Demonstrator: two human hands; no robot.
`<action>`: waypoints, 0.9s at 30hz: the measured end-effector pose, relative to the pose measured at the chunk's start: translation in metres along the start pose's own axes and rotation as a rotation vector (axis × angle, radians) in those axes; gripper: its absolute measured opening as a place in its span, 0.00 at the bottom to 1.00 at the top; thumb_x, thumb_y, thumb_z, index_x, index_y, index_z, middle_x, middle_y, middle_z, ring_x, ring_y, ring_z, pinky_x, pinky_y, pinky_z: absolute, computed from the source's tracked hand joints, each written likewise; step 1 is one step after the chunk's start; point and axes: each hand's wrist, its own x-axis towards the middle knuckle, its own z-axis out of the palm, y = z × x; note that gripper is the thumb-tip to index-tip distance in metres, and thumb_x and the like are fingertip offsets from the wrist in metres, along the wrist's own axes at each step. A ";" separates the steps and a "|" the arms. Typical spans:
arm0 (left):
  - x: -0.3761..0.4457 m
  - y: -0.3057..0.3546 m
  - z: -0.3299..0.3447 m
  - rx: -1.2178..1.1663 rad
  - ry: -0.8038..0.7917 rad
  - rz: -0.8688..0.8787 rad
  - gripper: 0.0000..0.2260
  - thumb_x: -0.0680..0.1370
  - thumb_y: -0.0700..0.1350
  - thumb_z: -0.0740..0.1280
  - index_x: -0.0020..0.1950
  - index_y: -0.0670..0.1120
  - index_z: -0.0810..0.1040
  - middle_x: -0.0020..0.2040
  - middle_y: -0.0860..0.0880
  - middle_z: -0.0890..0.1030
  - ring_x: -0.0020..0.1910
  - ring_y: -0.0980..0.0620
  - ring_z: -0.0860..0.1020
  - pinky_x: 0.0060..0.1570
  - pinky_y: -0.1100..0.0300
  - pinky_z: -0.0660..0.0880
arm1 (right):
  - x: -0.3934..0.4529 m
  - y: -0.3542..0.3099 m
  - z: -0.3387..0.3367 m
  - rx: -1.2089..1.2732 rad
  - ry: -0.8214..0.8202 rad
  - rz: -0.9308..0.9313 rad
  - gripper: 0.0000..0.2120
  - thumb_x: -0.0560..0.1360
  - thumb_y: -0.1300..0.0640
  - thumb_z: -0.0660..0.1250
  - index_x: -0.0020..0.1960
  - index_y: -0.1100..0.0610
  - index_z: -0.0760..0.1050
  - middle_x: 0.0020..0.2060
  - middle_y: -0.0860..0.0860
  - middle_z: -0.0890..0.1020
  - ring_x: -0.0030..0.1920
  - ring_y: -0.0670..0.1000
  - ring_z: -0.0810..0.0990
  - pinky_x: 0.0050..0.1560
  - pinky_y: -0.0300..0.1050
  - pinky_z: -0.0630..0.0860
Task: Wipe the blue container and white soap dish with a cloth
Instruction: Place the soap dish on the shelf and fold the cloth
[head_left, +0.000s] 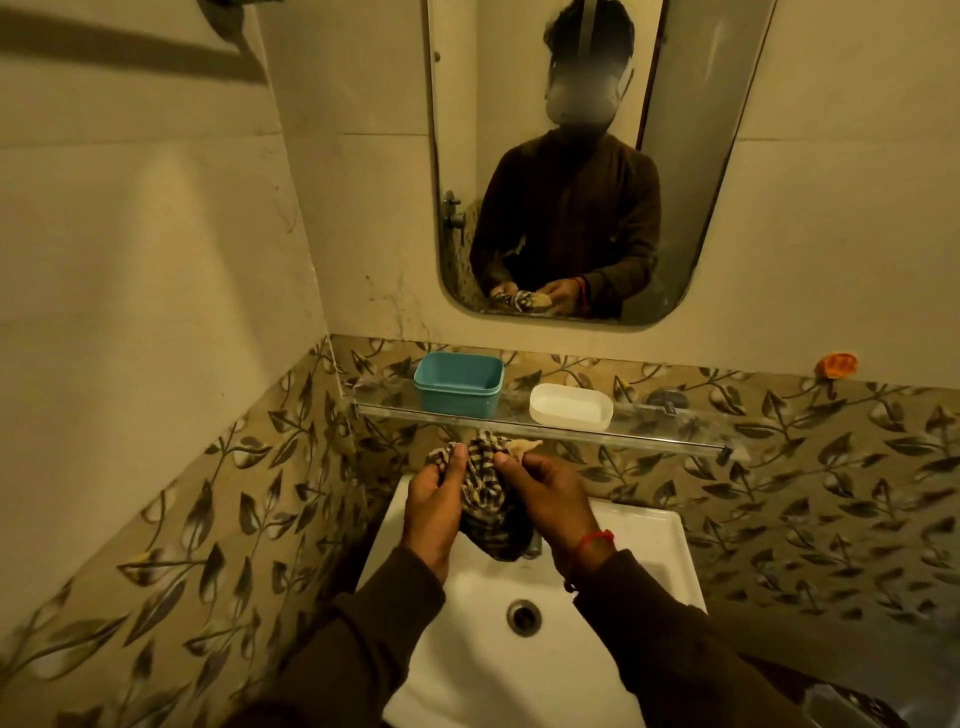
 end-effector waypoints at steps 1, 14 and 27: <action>0.003 -0.003 -0.002 0.028 0.047 0.007 0.13 0.80 0.55 0.68 0.58 0.49 0.82 0.55 0.45 0.88 0.51 0.49 0.86 0.51 0.53 0.83 | 0.004 0.003 0.001 -0.159 0.053 -0.062 0.08 0.74 0.49 0.70 0.44 0.53 0.82 0.44 0.53 0.85 0.48 0.50 0.83 0.45 0.46 0.79; 0.061 -0.024 -0.037 -0.247 0.027 -0.408 0.29 0.84 0.61 0.55 0.67 0.37 0.77 0.56 0.34 0.84 0.53 0.37 0.83 0.47 0.45 0.80 | 0.036 0.063 0.032 -0.357 -0.237 -0.140 0.25 0.72 0.54 0.73 0.67 0.52 0.72 0.59 0.47 0.78 0.59 0.46 0.77 0.58 0.39 0.75; 0.147 -0.052 -0.077 -0.096 -0.012 -0.564 0.09 0.83 0.48 0.65 0.63 0.49 0.75 0.60 0.41 0.77 0.56 0.38 0.77 0.60 0.34 0.74 | 0.149 0.141 0.068 -0.143 -0.007 0.351 0.11 0.73 0.59 0.72 0.54 0.61 0.79 0.50 0.59 0.84 0.50 0.58 0.82 0.52 0.54 0.80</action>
